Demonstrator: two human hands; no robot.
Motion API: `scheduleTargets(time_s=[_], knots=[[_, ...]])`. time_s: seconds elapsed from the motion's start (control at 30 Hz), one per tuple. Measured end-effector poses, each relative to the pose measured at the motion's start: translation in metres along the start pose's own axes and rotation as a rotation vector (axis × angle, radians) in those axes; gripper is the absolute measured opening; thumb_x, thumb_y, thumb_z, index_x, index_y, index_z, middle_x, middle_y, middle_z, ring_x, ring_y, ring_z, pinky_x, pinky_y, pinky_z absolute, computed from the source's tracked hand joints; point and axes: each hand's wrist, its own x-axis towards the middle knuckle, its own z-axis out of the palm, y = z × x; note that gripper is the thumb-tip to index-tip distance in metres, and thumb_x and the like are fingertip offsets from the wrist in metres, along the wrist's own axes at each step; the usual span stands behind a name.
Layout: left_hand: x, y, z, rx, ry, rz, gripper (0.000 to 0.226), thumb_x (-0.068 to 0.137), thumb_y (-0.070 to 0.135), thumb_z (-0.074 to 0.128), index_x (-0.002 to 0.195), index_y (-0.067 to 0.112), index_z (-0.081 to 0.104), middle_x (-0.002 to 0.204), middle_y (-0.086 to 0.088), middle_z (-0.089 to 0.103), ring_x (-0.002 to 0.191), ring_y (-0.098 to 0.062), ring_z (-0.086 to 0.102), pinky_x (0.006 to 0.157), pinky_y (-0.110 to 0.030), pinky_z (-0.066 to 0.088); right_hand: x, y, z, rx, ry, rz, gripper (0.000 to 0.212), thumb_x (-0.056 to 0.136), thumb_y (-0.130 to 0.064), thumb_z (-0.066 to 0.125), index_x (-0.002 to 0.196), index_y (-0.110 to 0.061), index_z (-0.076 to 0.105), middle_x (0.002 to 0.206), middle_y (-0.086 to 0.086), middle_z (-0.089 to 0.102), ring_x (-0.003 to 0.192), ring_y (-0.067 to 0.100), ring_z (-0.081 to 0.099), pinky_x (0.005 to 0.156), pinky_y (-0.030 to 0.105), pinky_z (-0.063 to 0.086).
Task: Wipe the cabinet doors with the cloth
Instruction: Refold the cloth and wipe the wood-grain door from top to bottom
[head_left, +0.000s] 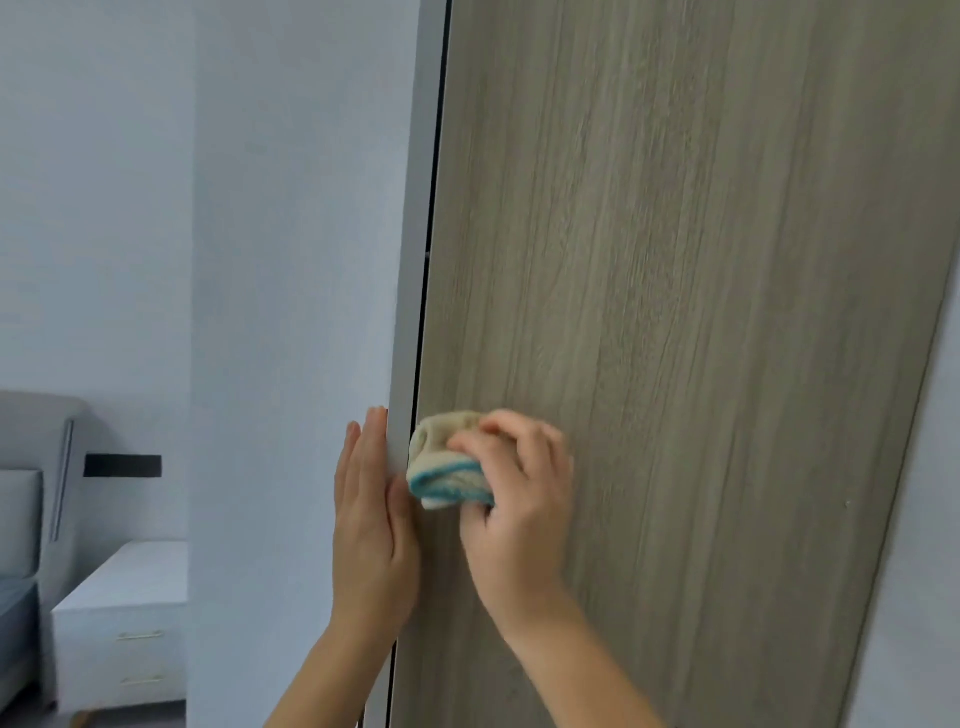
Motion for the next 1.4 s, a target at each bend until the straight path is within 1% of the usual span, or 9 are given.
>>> scheduleTargets(time_s=[0.23, 0.43, 0.63, 0.73, 0.83, 1.03, 1.2, 1.3, 1.4], knots=[[-0.017, -0.007, -0.001, -0.049, -0.015, -0.034, 0.054, 0.098, 0.037, 0.024, 0.147, 0.057, 0.012, 0.151, 0.041, 0.015, 0.148, -0.002, 0.011, 0.115, -0.011, 0.01, 0.038, -0.003, 0.012, 0.002, 0.089, 0.036, 0.022, 0.081, -0.007, 0.06, 0.099, -0.014, 0.071, 0.108, 0.003, 0.06, 0.104, 0.025, 0.053, 0.082, 0.044, 0.045], [-0.03, -0.009, -0.002, -0.028, -0.003, -0.068, 0.056, 0.101, 0.028, 0.028, 0.144, 0.061, 0.014, 0.152, 0.037, 0.019, 0.148, 0.0, 0.011, 0.116, -0.012, 0.012, -0.068, 0.006, -0.004, 0.022, 0.003, 0.1, 0.025, 0.076, -0.003, 0.055, 0.091, -0.018, 0.069, 0.11, -0.005, 0.053, 0.103, 0.02, 0.049, 0.078, 0.047, 0.045], [-0.036, 0.0, 0.011, -0.021, 0.123, -0.127, 0.054, 0.1, 0.024, 0.027, 0.147, 0.052, 0.022, 0.148, 0.043, 0.02, 0.147, -0.001, 0.016, 0.115, -0.009, 0.012, 0.002, 0.036, -0.008, -0.009, 0.23, 0.199, 0.019, 0.081, -0.001, 0.057, 0.091, -0.01, 0.071, 0.104, 0.005, 0.055, 0.099, 0.022, 0.05, 0.077, 0.047, 0.046], [-0.039, 0.0, 0.016, 0.032, 0.169, -0.133, 0.052, 0.101, 0.023, 0.028, 0.15, 0.041, 0.024, 0.147, 0.043, 0.02, 0.147, -0.005, 0.018, 0.114, -0.009, 0.013, -0.051, 0.035, -0.014, 0.014, 0.126, 0.204, 0.024, 0.08, 0.001, 0.056, 0.094, -0.014, 0.069, 0.109, 0.001, 0.053, 0.102, 0.02, 0.049, 0.079, 0.047, 0.047], [-0.041, -0.003, 0.02, 0.081, 0.21, -0.132, 0.051, 0.101, 0.021, 0.03, 0.152, 0.029, 0.025, 0.15, 0.031, 0.026, 0.147, -0.01, 0.022, 0.114, -0.009, 0.014, -0.094, 0.041, -0.024, 0.036, 0.025, 0.225, 0.022, 0.077, -0.004, 0.055, 0.091, -0.016, 0.068, 0.109, -0.003, 0.05, 0.103, 0.02, 0.049, 0.078, 0.049, 0.047], [-0.044, -0.005, 0.024, 0.117, 0.239, -0.135, 0.05, 0.102, 0.02, 0.03, 0.152, 0.022, 0.028, 0.149, 0.02, 0.031, 0.146, -0.015, 0.025, 0.114, -0.01, 0.016, -0.025, 0.074, -0.035, 0.023, 0.257, 0.295, 0.022, 0.076, 0.003, 0.051, 0.09, -0.002, 0.068, 0.107, 0.002, 0.047, 0.098, 0.033, 0.052, 0.086, 0.04, 0.046], [-0.045, -0.006, 0.027, 0.179, 0.28, -0.131, 0.048, 0.102, 0.018, 0.03, 0.15, 0.024, 0.027, 0.148, 0.007, 0.039, 0.142, -0.024, 0.033, 0.108, -0.006, 0.019, -0.087, 0.07, -0.042, -0.003, 0.073, 0.207, 0.034, 0.075, 0.008, 0.058, 0.098, -0.016, 0.064, 0.108, 0.006, 0.052, 0.101, 0.022, 0.05, 0.086, 0.038, 0.045], [-0.046, -0.006, 0.028, 0.195, 0.282, -0.138, 0.048, 0.103, 0.019, 0.029, 0.151, 0.024, 0.027, 0.149, 0.003, 0.039, 0.142, -0.024, 0.033, 0.108, -0.02, 0.025, -0.062, 0.113, -0.055, 0.01, 0.272, 0.347, 0.026, 0.073, 0.004, 0.052, 0.096, 0.0, 0.065, 0.103, 0.018, 0.053, 0.098, 0.031, 0.054, 0.089, 0.036, 0.046], [-0.047, -0.006, 0.031, 0.221, 0.298, -0.147, 0.048, 0.103, 0.018, 0.029, 0.151, 0.022, 0.028, 0.149, 0.0, 0.04, 0.141, -0.025, 0.034, 0.107, -0.019, 0.025, -0.034, 0.138, -0.069, 0.069, 0.466, 0.592, 0.032, 0.073, 0.01, 0.051, 0.102, 0.003, 0.061, 0.108, 0.02, 0.048, 0.101, 0.033, 0.054, 0.092, 0.026, 0.045]])
